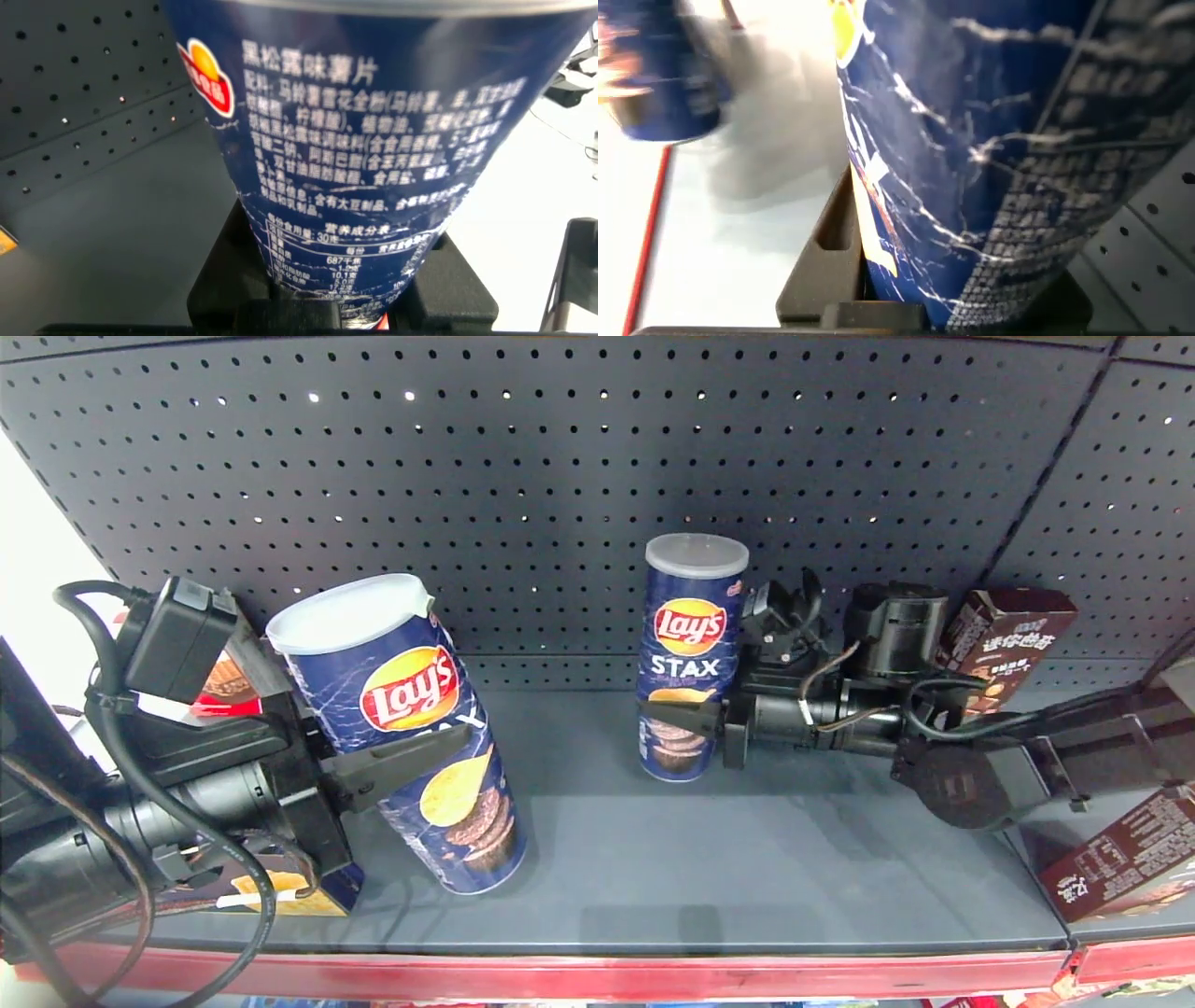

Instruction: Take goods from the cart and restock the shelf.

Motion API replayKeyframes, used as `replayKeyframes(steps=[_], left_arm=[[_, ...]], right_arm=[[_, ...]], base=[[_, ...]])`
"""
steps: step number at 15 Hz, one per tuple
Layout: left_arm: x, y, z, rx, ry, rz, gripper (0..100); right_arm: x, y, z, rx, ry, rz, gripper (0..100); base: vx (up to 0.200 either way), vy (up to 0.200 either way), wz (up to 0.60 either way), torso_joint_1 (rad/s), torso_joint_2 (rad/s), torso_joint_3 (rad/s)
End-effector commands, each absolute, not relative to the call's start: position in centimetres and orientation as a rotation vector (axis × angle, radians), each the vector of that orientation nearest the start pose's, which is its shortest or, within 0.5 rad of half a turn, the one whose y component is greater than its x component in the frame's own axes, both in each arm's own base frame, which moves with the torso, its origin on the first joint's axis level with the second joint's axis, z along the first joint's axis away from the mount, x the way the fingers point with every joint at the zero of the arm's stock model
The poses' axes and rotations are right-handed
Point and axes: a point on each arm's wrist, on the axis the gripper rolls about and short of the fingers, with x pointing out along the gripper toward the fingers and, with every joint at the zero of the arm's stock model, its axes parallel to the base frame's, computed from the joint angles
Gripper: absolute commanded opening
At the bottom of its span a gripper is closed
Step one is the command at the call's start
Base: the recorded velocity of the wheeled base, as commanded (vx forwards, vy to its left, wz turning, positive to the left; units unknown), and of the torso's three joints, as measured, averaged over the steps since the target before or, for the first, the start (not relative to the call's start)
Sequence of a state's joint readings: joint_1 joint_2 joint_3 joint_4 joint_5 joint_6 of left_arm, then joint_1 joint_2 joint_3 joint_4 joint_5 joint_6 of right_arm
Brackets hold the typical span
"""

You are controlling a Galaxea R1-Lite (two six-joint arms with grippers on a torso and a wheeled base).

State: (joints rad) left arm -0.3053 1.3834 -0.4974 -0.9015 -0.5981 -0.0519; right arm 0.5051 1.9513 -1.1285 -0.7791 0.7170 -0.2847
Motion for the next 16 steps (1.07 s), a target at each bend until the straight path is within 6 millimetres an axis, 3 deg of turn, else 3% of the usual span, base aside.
replayKeyframes(steps=[1,5,8,16], left_arm=[[19.8,-7.6,20.9,-0.046,0.006,-0.904,0],[19.8,-7.5,20.8,-0.048,0.012,-0.901,0],[19.8,-7.4,20.8,-0.048,0.013,-0.894,0],[20.0,-7.5,20.8,-0.048,0.013,-0.894,0]], right_arm=[[28.8,18.4,20.3,-0.25,-0.203,1.231,0],[25.2,18.0,17.6,-0.245,-0.178,1.282,0],[24.9,17.8,15.4,-0.243,-0.146,1.286,0],[25.0,18.0,13.0,-0.261,-0.103,1.32,0]], base=[[0.0,0.0,0.0,0.0,0.0,0.0],[0.0,0.0,0.0,0.0,0.0,0.0],[0.0,0.0,0.0,0.0,0.0,0.0],[0.0,0.0,0.0,0.0,0.0,0.0]])
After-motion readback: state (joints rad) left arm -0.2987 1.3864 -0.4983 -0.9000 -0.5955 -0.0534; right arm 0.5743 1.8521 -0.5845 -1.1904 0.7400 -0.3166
